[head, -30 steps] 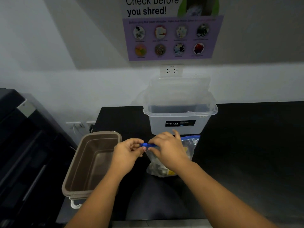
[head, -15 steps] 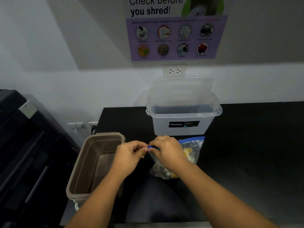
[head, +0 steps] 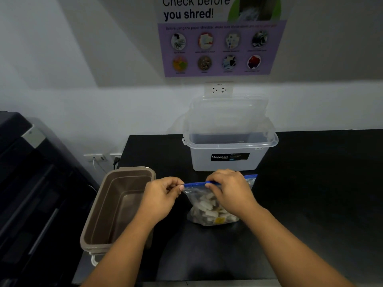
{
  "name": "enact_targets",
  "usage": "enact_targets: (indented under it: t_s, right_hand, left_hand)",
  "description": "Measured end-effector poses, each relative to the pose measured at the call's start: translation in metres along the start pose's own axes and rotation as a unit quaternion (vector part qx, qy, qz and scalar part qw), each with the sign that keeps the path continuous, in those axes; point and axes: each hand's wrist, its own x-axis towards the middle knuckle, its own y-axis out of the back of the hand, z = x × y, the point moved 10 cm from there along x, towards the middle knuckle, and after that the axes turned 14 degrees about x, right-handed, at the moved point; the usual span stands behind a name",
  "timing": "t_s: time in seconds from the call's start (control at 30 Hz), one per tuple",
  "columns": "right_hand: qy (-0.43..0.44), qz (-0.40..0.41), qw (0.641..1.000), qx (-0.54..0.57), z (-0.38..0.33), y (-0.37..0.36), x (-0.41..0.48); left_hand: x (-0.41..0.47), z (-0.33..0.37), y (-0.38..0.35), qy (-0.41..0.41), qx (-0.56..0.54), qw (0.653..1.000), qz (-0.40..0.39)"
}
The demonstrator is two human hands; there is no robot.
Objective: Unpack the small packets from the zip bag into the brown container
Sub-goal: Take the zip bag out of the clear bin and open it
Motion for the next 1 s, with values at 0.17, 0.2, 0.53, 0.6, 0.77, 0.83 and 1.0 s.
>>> enact_targets:
  t_s: [0.17,0.2,0.53,0.6,0.77,0.83,1.0]
  right_hand:
    - [-0.026,0.047,0.999,-0.007,0.033,0.035,-0.016]
    - [-0.032,0.054,0.998,-0.009,0.04,0.042,-0.02]
    - [-0.106,0.1,0.989,0.014,0.079,0.077,-0.045]
    - [-0.121,0.11,0.986,0.033,0.082,0.077,-0.047]
    - [-0.139,0.144,0.976,0.084,0.081,0.077,-0.053]
    - [-0.189,0.206,0.952,0.126,0.083,0.082,-0.064]
    - [-0.286,0.215,0.874,0.328,0.084,0.047,-0.086]
  left_hand:
    - [0.0,-0.007,0.001,0.018,-0.003,1.0,0.011]
    - [0.0,-0.009,0.001,0.019,-0.003,1.0,0.014]
    - [-0.002,-0.015,0.007,0.026,0.004,1.0,0.006]
    - [0.0,-0.005,0.01,0.006,0.003,1.0,-0.002]
    - [0.024,0.053,0.004,-0.111,0.066,0.992,0.007]
    - [0.036,0.074,-0.016,-0.139,0.101,0.985,-0.022]
    - [0.047,0.096,-0.079,-0.145,0.187,0.954,-0.186]
